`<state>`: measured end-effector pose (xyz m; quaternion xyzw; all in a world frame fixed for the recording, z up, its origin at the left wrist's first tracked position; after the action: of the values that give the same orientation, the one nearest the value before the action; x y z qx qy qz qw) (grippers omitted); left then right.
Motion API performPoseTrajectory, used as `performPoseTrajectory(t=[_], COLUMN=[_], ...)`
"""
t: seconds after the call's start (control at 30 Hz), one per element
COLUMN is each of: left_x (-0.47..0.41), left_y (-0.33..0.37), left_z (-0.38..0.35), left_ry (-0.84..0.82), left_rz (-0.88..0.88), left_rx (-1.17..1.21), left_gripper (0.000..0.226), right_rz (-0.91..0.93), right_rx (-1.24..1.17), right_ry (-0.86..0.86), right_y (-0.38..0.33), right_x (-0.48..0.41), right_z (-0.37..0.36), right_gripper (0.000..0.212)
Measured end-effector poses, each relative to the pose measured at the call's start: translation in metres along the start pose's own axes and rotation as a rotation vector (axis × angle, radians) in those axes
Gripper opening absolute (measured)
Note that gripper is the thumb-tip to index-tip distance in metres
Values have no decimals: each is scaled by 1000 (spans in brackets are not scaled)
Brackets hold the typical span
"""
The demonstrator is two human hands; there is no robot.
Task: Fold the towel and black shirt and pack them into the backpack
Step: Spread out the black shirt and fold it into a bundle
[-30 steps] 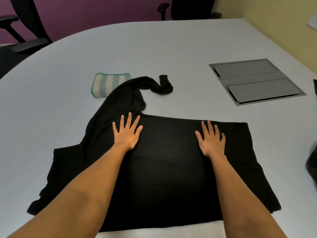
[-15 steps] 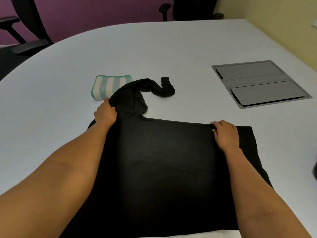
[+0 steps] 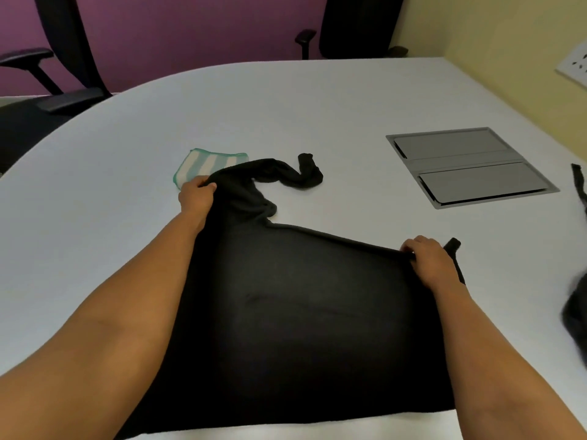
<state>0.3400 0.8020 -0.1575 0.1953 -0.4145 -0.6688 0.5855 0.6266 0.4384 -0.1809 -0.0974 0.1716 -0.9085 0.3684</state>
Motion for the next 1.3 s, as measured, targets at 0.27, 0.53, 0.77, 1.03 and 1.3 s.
performPoseTrajectory(t=[0.27,0.53,0.77,1.03,1.3], left_x=[85,127,152,197,230], left_y=[-11,-111,-98,-22,-51], left_z=[65,86,114,-2,-97], left_ry=[-91,-21,489,271,-66], left_rz=[45,327,198,-416,-523], left_rx=[629,267,-214,-461,-725], left_gripper=[29,30,43,35,42], right_rz=[84,-36,-236,-692,-711], right_rx=[-59,81,-85,-485,-479], right_ry=[272,191,257,377,218], right_y=[-7,1,8,59,82], right_x=[71,140,151,145,128], right_z=[37,10,11,24,15], right_gripper=[26,35,37,40,43])
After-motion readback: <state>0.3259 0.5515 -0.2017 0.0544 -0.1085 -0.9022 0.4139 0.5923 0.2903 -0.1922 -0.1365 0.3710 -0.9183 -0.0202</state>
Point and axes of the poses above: each hand's wrist, its own x-axis away from the middle knuckle, its own z-axis out of the back of the hand, y = z × x, the point moved 6 cm from there along -x, towards the middle knuckle, and after that the axes turned 14 degrees about -x, right-handed, at the moved point
